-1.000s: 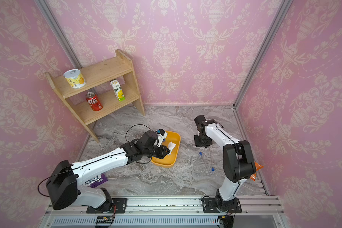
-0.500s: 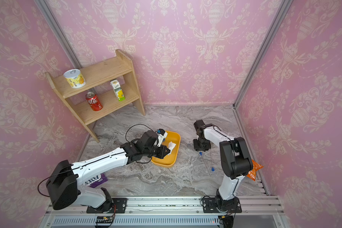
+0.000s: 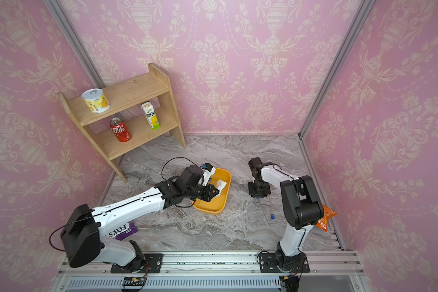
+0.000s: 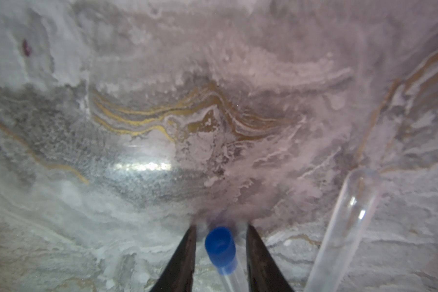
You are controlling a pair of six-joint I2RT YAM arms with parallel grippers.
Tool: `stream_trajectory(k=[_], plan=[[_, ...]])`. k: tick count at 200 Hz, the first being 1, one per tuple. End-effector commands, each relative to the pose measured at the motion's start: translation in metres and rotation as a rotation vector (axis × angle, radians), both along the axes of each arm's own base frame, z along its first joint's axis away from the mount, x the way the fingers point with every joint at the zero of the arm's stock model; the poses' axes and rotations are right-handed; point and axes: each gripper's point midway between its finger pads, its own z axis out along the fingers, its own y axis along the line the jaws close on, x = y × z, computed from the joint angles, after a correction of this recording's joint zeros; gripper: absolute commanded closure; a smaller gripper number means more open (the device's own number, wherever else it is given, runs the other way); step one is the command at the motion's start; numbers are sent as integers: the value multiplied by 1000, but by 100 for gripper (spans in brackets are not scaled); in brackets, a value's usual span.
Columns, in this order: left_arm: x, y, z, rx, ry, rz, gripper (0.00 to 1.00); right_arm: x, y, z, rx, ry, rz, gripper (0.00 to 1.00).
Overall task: Wipe the exteriors of test tubes
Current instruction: Pick up the test tube at the center of the board.
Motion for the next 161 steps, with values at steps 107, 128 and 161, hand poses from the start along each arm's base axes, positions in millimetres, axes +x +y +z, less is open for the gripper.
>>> stream_trajectory(k=[107, 128, 161], plan=[[-3, -3, 2, 2, 5, -30, 89, -10, -5, -2, -33, 32, -2, 71], [-3, -3, 3, -1, 3, -30, 89, -14, -6, -3, -56, 47, 4, 71], [-3, -2, 4, 1, 1, -30, 89, -15, -5, -5, -66, 53, 13, 71]])
